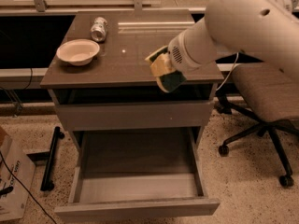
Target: Pick sponge from middle drawer and place on counter
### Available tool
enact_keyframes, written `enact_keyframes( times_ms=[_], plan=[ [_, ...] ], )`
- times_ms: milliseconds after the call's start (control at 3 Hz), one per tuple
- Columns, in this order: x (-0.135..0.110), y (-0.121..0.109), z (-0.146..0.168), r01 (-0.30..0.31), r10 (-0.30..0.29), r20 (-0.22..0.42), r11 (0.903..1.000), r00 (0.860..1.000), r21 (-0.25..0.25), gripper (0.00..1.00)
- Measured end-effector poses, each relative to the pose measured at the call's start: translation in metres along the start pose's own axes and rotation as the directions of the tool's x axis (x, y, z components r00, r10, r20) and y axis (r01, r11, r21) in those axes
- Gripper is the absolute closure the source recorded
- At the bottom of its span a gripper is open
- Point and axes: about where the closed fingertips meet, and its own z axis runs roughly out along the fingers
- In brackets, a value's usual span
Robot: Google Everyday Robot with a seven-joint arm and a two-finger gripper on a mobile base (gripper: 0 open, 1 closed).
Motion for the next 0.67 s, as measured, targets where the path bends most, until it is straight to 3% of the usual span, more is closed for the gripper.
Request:
enact_keyframes(
  times_ms=[333,667],
  plan=[
    [-0.022,-0.041,0.005,-0.007,0.007,0.001,0.9996,1.0,-0.027,1.0],
    [-0.022,-0.086,0.037,0.001,-0.007,-0.067,0.9958,0.998,-0.091,0.9]
  ],
)
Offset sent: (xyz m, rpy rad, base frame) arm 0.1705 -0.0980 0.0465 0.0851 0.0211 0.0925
